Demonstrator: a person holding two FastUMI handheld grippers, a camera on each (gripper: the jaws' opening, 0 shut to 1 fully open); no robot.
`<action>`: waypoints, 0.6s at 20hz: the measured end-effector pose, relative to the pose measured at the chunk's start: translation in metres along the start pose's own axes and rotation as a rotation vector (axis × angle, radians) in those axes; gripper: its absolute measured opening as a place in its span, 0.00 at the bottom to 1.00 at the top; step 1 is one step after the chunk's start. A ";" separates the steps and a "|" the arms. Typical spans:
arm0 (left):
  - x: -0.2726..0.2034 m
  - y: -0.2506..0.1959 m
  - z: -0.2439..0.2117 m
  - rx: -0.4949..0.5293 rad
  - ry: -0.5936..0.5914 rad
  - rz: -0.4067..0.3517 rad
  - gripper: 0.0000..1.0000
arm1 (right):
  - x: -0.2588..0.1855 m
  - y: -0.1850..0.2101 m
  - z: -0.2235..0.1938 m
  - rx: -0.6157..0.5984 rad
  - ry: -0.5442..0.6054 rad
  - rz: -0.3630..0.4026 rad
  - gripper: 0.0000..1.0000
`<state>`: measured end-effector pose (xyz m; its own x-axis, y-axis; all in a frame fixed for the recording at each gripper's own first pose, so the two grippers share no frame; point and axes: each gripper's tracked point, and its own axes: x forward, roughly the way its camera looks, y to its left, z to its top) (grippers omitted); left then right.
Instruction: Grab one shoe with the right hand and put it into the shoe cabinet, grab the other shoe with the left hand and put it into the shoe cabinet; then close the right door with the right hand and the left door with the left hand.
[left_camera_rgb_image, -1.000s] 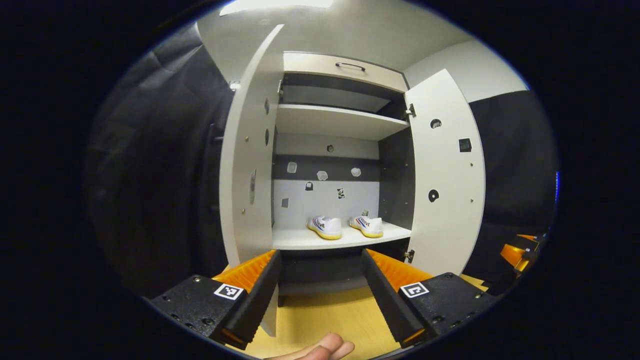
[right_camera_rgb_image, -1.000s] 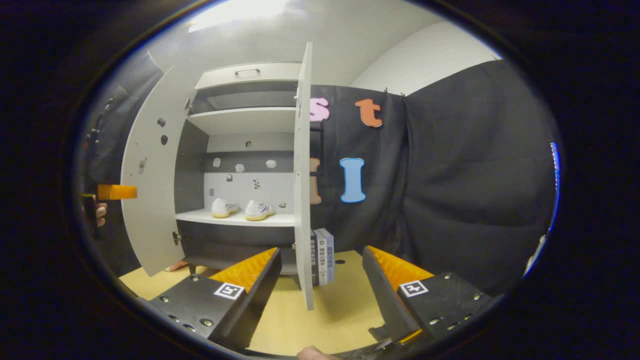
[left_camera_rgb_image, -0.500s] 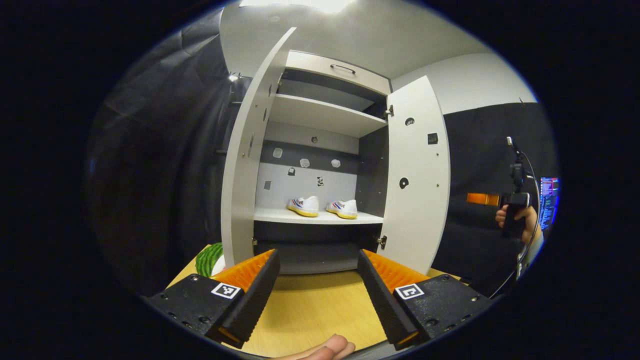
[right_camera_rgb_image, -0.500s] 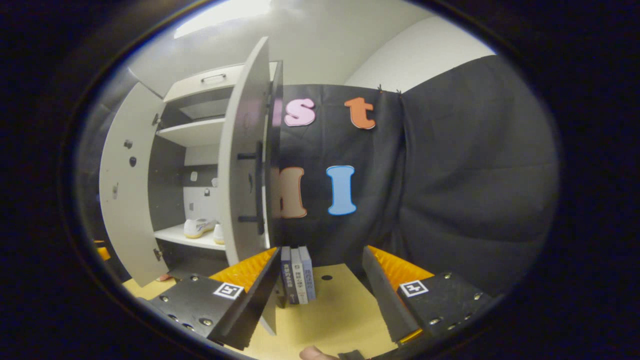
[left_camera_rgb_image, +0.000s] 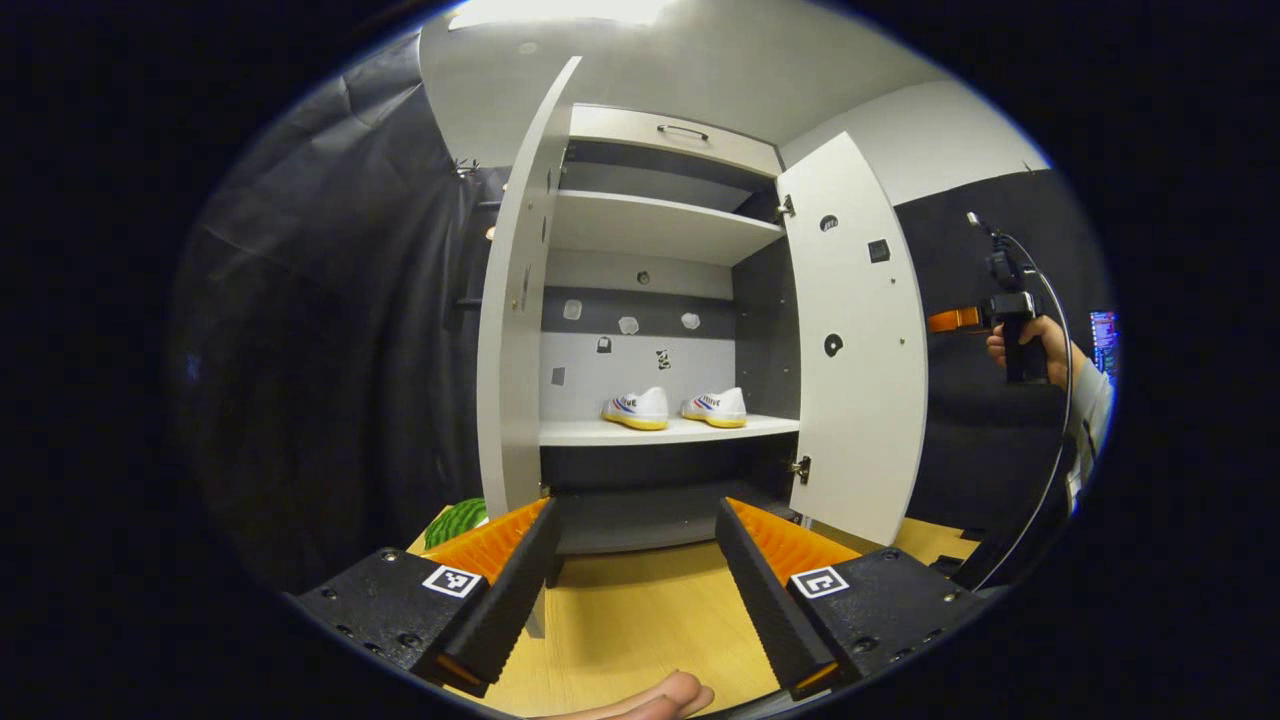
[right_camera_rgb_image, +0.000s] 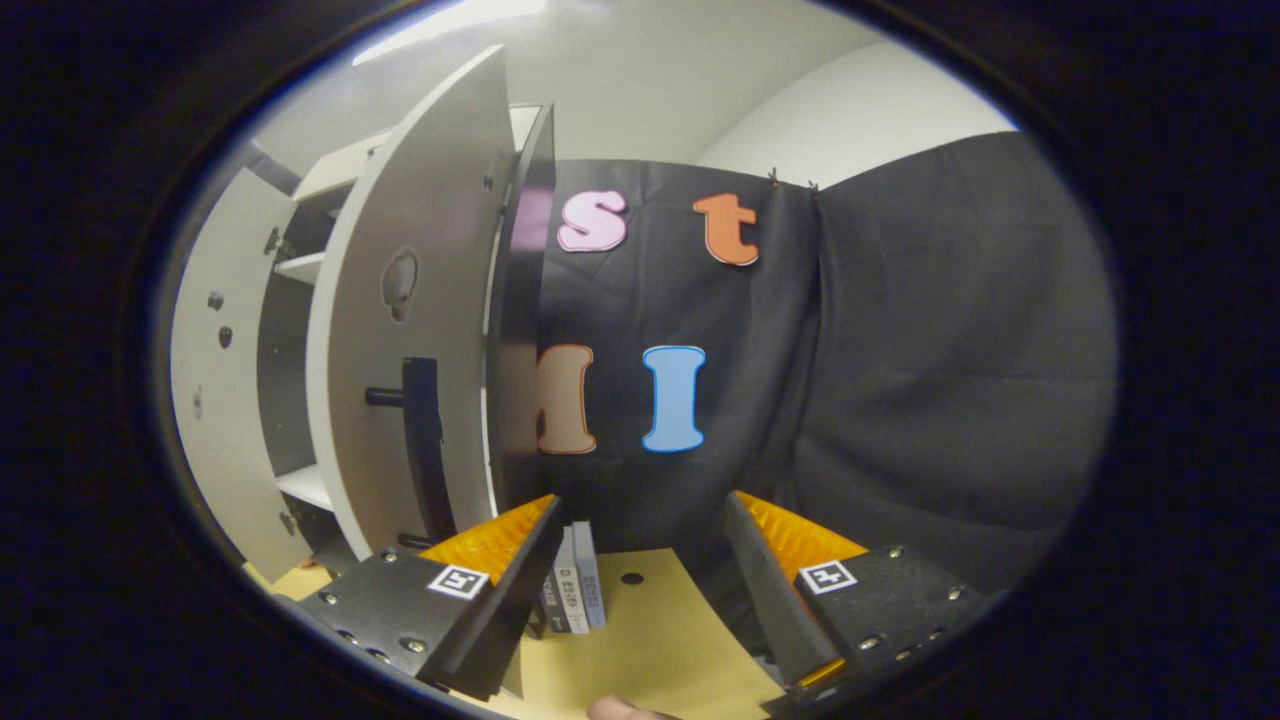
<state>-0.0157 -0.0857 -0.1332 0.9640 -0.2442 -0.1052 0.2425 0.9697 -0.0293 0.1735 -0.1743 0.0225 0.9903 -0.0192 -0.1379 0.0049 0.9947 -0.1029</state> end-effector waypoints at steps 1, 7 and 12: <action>0.001 0.002 0.000 0.002 0.001 0.004 0.97 | 0.003 0.003 0.001 -0.001 0.006 -0.003 0.95; 0.004 0.026 0.004 0.037 -0.022 0.039 0.96 | 0.014 0.038 0.011 -0.048 0.009 0.011 0.99; 0.002 0.028 -0.004 0.042 -0.001 0.033 0.96 | -0.001 0.060 0.018 -0.019 0.012 0.007 0.89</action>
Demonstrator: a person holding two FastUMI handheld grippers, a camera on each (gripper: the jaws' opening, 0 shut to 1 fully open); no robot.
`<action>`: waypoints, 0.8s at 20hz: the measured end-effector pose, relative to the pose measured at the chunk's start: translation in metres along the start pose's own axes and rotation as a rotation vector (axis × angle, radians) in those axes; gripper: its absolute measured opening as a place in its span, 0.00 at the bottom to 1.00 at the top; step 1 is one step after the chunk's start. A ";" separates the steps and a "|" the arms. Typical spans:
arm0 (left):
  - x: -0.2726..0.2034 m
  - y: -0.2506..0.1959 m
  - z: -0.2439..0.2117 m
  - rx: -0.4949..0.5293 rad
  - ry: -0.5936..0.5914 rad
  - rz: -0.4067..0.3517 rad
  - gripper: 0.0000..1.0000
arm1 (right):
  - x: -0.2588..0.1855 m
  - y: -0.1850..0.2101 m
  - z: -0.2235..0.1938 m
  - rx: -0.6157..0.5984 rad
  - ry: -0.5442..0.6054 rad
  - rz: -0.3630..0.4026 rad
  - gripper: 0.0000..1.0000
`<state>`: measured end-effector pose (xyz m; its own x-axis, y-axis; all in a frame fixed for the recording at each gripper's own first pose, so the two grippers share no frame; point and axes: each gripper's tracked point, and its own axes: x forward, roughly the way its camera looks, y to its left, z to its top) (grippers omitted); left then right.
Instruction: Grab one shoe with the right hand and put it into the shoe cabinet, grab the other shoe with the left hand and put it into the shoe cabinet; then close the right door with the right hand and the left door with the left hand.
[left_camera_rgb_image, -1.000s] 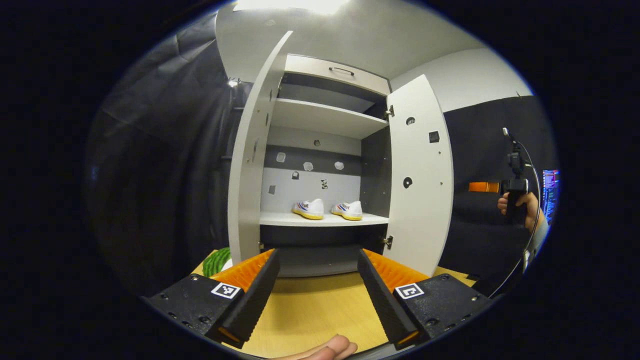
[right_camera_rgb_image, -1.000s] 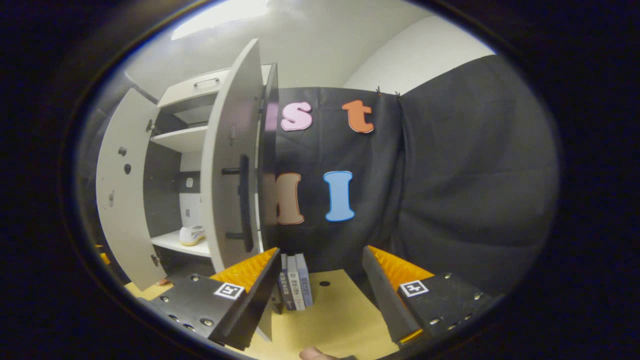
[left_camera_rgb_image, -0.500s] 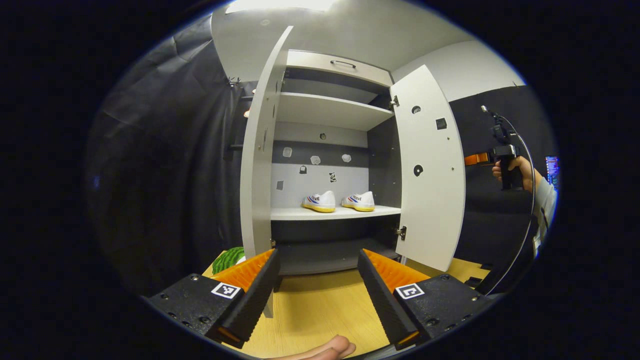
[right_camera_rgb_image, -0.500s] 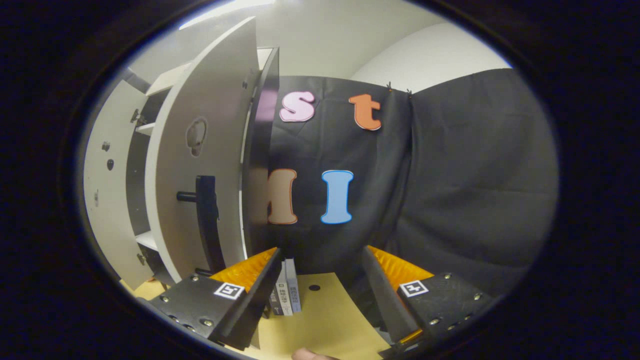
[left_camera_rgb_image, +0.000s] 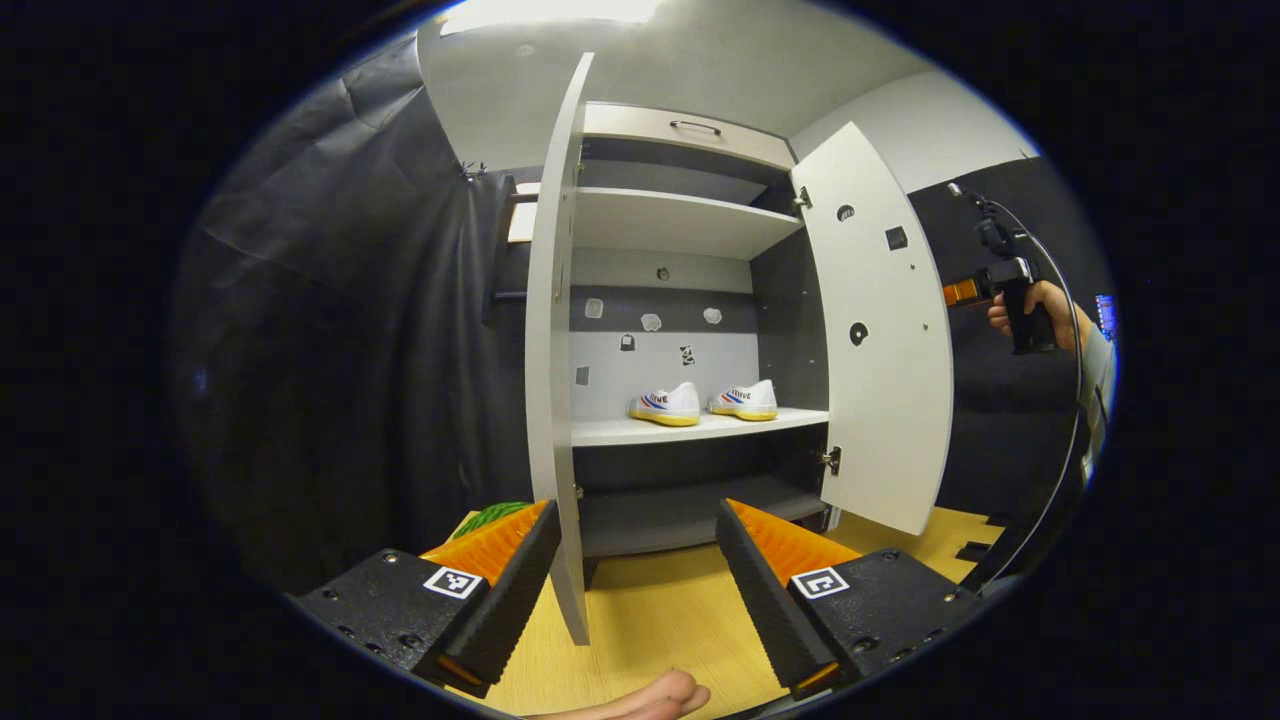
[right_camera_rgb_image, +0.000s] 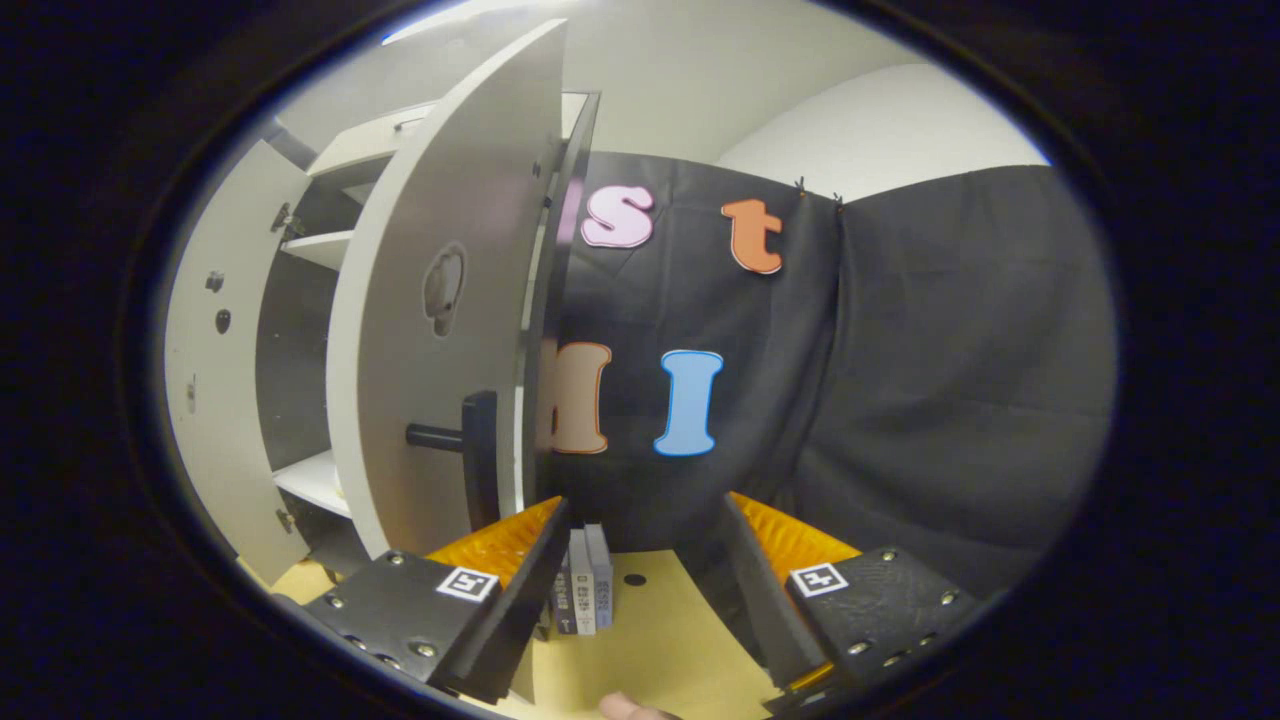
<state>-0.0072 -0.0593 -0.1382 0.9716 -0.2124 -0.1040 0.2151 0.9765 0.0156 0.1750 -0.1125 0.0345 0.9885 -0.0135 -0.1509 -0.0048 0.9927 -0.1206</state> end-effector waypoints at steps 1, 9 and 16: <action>-0.001 -0.002 0.001 -0.006 0.000 -0.010 0.96 | -0.001 0.008 -0.001 0.026 0.005 0.022 0.91; -0.006 -0.004 0.006 -0.017 -0.003 -0.035 0.96 | -0.009 0.071 0.004 0.013 -0.001 0.102 0.88; -0.006 -0.006 0.010 -0.076 -0.014 -0.031 0.96 | 0.000 0.160 0.004 -0.014 -0.009 0.140 0.91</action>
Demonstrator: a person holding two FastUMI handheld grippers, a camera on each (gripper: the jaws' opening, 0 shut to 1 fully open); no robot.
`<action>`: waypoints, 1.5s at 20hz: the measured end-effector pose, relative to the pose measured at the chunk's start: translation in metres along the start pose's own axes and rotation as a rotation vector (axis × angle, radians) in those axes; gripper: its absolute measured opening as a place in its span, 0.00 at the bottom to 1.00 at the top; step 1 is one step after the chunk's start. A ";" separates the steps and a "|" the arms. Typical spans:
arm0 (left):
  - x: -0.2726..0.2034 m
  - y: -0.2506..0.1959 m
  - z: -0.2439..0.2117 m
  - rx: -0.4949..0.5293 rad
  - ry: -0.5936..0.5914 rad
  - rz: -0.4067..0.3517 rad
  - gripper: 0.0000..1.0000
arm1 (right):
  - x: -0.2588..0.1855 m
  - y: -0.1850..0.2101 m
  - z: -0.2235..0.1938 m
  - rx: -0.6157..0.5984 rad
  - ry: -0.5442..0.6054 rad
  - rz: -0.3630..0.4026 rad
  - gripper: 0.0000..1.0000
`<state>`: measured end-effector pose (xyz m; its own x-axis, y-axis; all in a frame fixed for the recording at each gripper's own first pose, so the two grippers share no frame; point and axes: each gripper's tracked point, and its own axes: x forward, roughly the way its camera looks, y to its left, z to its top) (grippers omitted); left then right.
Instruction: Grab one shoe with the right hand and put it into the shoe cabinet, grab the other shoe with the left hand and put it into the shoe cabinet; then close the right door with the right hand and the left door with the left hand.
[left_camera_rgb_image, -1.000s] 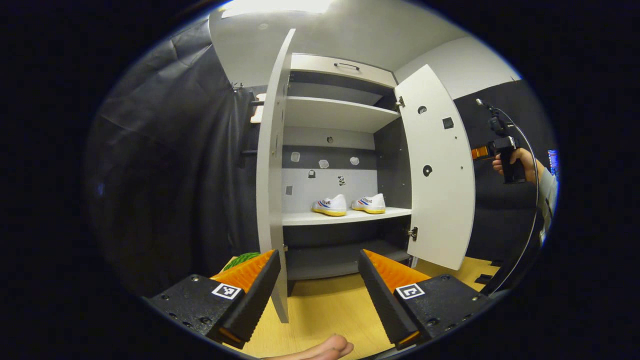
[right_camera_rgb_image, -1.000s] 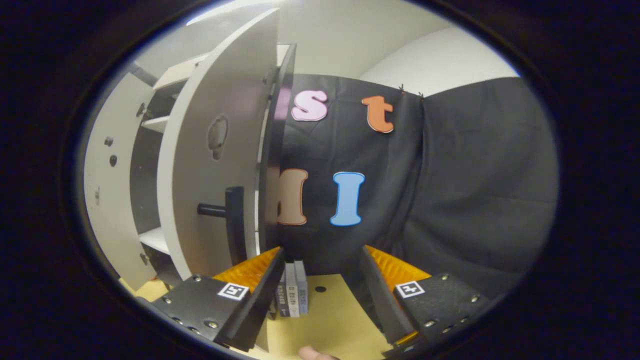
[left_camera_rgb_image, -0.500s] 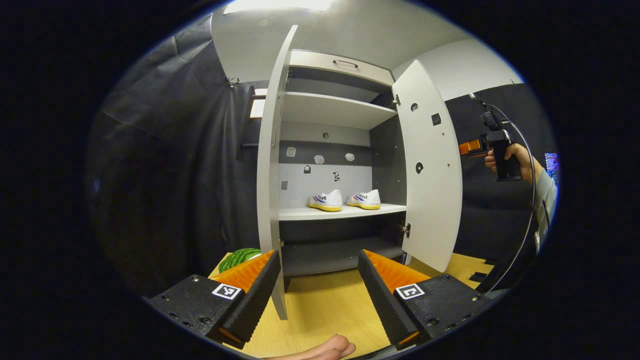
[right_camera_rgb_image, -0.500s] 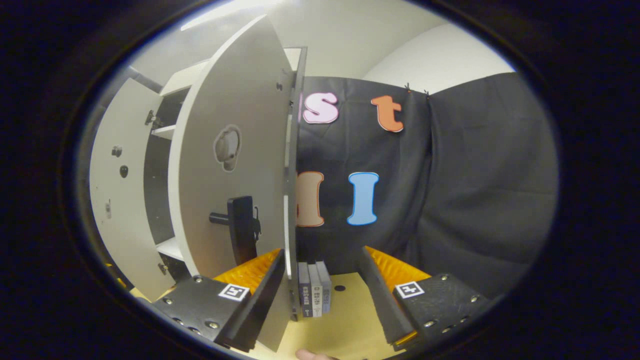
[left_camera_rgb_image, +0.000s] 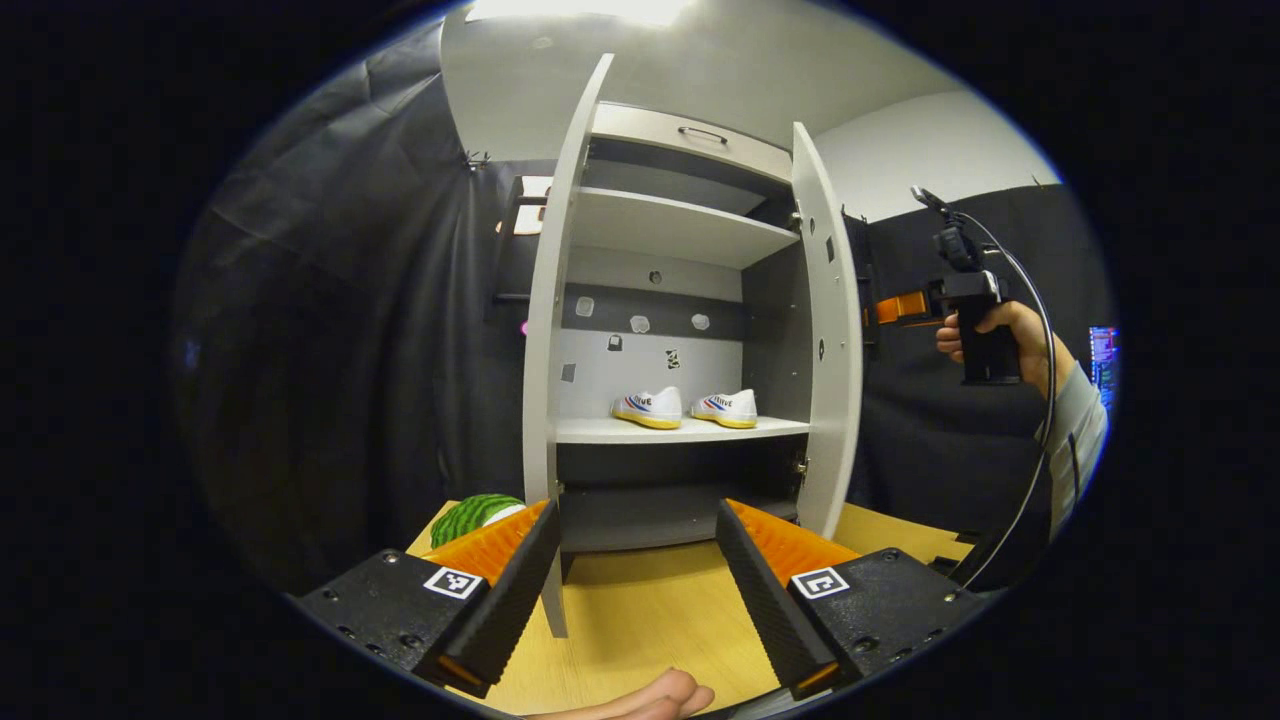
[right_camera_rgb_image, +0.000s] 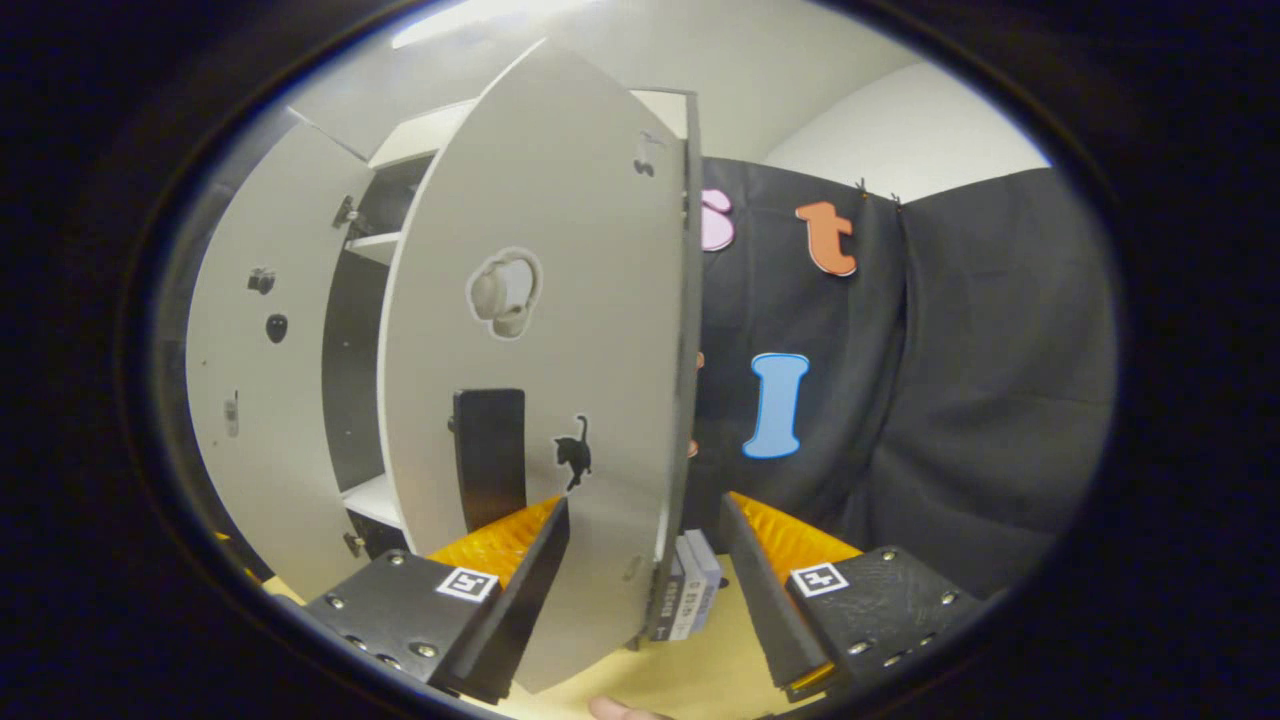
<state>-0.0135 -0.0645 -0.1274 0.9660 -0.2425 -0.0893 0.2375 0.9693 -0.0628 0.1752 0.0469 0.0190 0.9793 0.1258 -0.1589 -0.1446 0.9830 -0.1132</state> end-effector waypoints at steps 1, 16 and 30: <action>0.000 0.000 0.000 0.002 0.001 0.006 0.96 | 0.007 0.017 0.000 -0.009 -0.002 0.016 0.91; -0.006 0.003 0.005 0.003 -0.029 0.049 0.96 | -0.097 0.051 -0.095 0.013 0.049 -0.031 0.98; -0.023 0.110 0.056 0.101 -0.032 0.311 0.97 | -0.213 0.044 -0.189 0.102 -0.019 -0.060 0.98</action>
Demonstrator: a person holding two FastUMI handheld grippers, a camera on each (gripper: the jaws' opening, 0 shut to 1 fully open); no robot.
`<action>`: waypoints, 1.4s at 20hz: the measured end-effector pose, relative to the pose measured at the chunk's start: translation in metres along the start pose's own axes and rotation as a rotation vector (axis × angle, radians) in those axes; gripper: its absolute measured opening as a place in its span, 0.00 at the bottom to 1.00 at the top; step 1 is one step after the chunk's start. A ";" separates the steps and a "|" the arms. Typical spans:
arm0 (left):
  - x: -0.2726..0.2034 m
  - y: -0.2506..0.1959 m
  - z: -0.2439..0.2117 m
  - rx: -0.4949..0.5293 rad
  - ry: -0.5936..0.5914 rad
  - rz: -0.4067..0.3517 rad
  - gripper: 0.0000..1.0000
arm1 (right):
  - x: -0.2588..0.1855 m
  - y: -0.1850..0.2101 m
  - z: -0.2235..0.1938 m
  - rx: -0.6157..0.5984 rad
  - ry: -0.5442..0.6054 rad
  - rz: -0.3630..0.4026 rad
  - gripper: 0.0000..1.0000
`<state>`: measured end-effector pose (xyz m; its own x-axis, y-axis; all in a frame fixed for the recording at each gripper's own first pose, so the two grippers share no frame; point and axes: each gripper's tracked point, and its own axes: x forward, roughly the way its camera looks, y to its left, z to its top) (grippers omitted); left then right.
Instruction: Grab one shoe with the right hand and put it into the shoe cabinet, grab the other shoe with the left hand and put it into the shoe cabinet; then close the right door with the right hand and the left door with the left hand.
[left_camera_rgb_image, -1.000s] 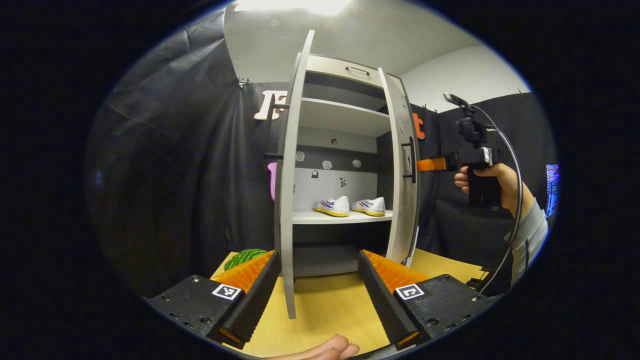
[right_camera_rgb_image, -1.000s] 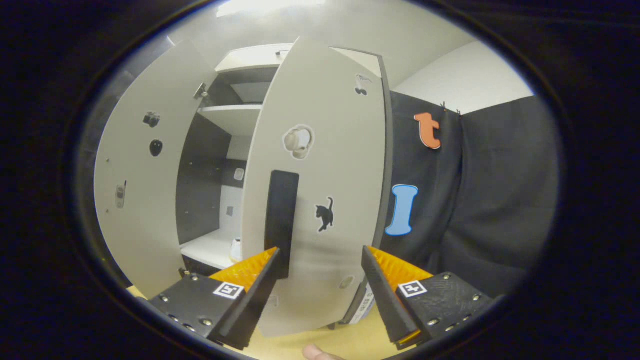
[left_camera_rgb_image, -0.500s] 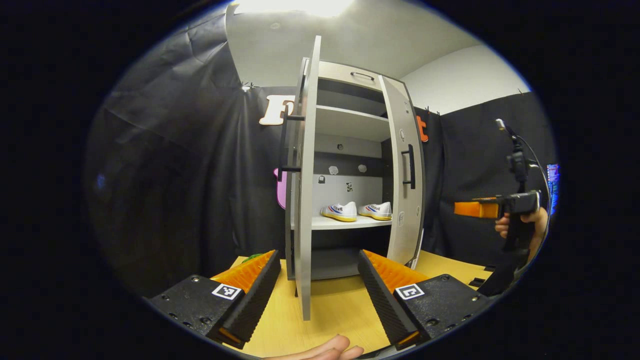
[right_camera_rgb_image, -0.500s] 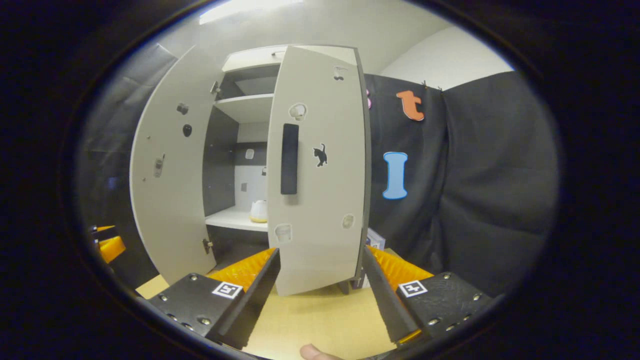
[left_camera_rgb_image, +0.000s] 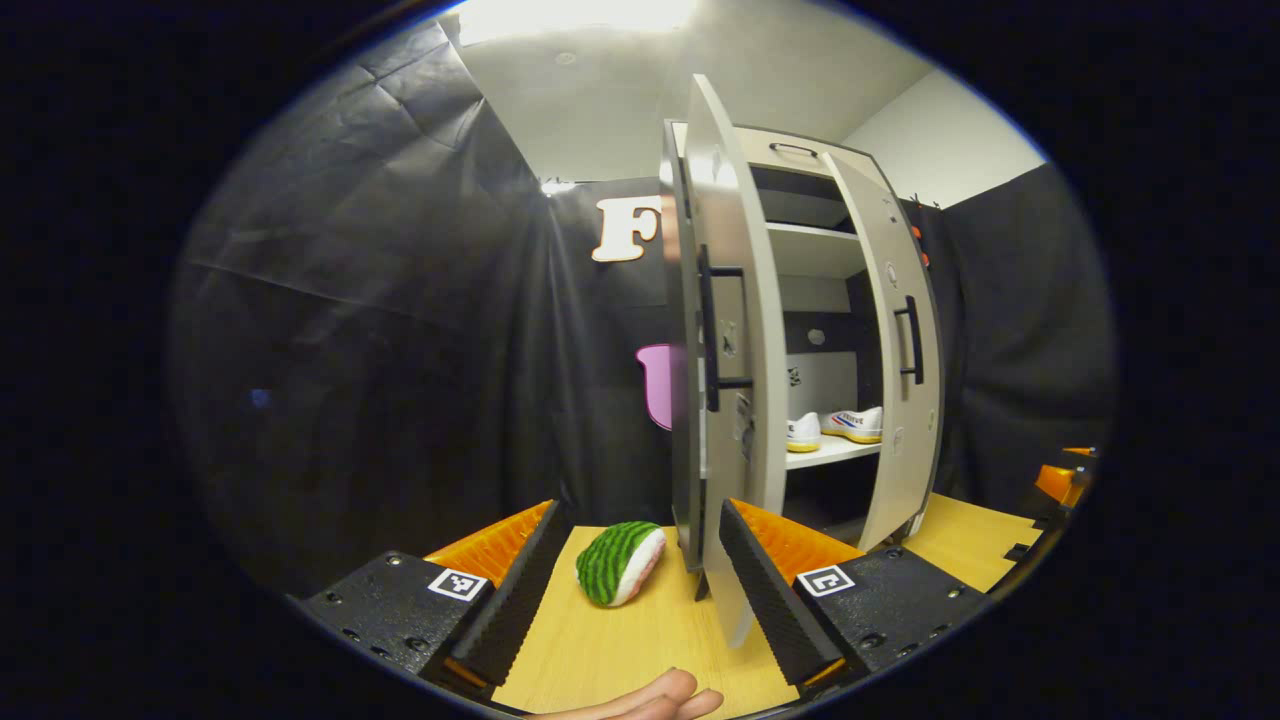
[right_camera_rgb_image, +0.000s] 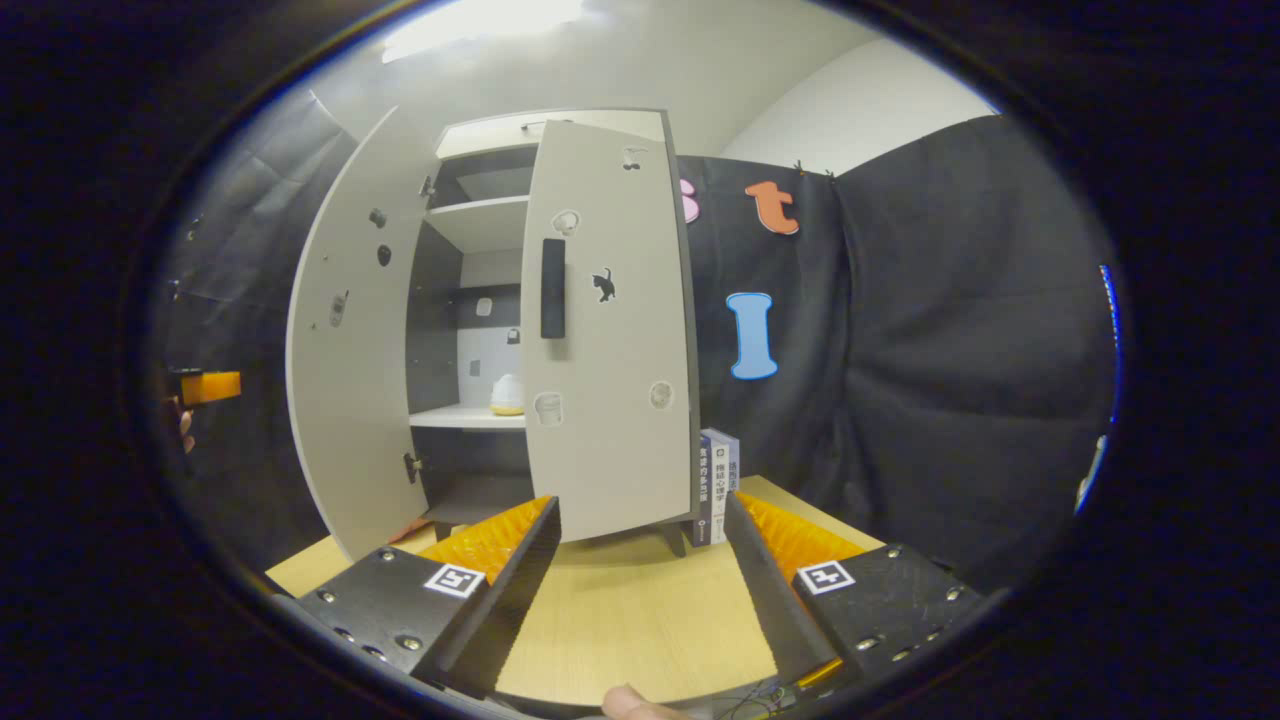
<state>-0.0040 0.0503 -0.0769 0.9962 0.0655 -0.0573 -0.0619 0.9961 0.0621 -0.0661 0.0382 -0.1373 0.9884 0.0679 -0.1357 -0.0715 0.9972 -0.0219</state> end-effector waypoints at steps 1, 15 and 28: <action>0.004 0.007 0.004 0.001 -0.006 0.011 0.97 | 0.000 0.003 -0.002 -0.005 0.003 0.018 0.98; 0.106 0.012 0.058 -0.088 0.046 0.017 0.96 | -0.005 -0.005 -0.007 0.009 -0.033 -0.005 0.98; 0.126 -0.017 0.057 -0.137 0.102 -0.077 0.93 | -0.003 -0.002 -0.017 0.029 0.001 -0.003 0.98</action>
<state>0.1263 0.0381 -0.0284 0.9874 -0.0121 -0.1578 -0.0009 0.9966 -0.0821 -0.0712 0.0351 -0.1534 0.9885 0.0646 -0.1364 -0.0643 0.9979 0.0068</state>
